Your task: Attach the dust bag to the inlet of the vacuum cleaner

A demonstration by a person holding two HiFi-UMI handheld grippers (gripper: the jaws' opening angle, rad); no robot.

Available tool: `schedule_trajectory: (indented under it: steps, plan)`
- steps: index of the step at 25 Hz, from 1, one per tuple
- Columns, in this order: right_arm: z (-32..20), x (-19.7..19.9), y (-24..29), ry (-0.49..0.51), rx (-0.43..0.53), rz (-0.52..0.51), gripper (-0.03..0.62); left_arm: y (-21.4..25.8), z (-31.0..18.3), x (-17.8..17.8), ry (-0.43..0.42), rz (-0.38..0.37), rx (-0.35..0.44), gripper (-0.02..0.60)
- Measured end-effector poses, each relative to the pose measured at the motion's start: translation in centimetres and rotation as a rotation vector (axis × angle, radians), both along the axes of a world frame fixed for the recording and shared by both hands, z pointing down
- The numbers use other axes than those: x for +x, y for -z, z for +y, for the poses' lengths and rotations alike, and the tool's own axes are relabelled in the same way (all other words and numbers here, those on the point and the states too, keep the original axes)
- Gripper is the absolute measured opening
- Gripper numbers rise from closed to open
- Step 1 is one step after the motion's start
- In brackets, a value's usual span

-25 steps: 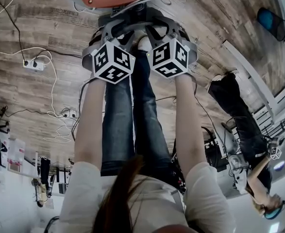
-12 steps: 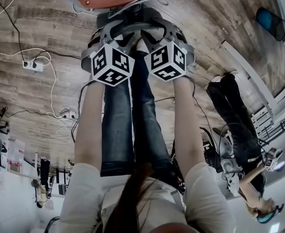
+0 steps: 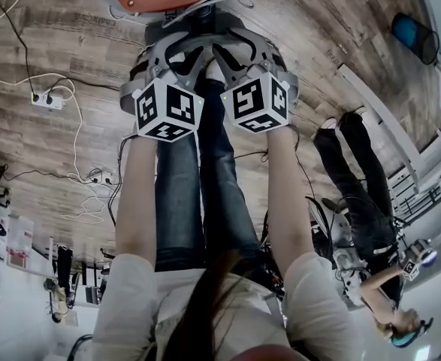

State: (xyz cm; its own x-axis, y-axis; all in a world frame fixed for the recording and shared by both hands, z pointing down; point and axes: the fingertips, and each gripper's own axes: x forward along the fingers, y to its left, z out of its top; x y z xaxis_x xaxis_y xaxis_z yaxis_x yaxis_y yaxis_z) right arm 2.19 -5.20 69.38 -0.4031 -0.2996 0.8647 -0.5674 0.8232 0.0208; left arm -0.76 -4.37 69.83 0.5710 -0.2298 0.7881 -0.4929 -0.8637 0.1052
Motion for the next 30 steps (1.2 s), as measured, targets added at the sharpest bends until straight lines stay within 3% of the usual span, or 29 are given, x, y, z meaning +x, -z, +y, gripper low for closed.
schedule_trajectory:
  steps: [6,11,16,18,30]
  plan:
    - [-0.5,0.1,1.9,-0.074,0.073,-0.024,0.007,2.2,-0.8,-0.3,0.083,0.036,0.041,0.045]
    - [-1.0,0.4,4.1,-0.192,0.098,-0.102,0.005,4.3,-1.6,-0.6,0.148,0.058,0.093,0.017]
    - [-2.1,0.7,7.6,-0.474,0.107,-0.311,0.005,7.7,-2.4,-0.7,0.289,0.142,0.103,0.017]
    - [-2.5,0.8,8.9,-0.545,0.118,-0.366,0.005,9.0,-2.6,-0.6,0.323,0.165,0.112,0.017]
    - [-3.1,2.6,16.9,-0.663,0.227,-0.448,0.005,17.3,-4.1,-0.8,0.459,0.280,0.212,0.017]
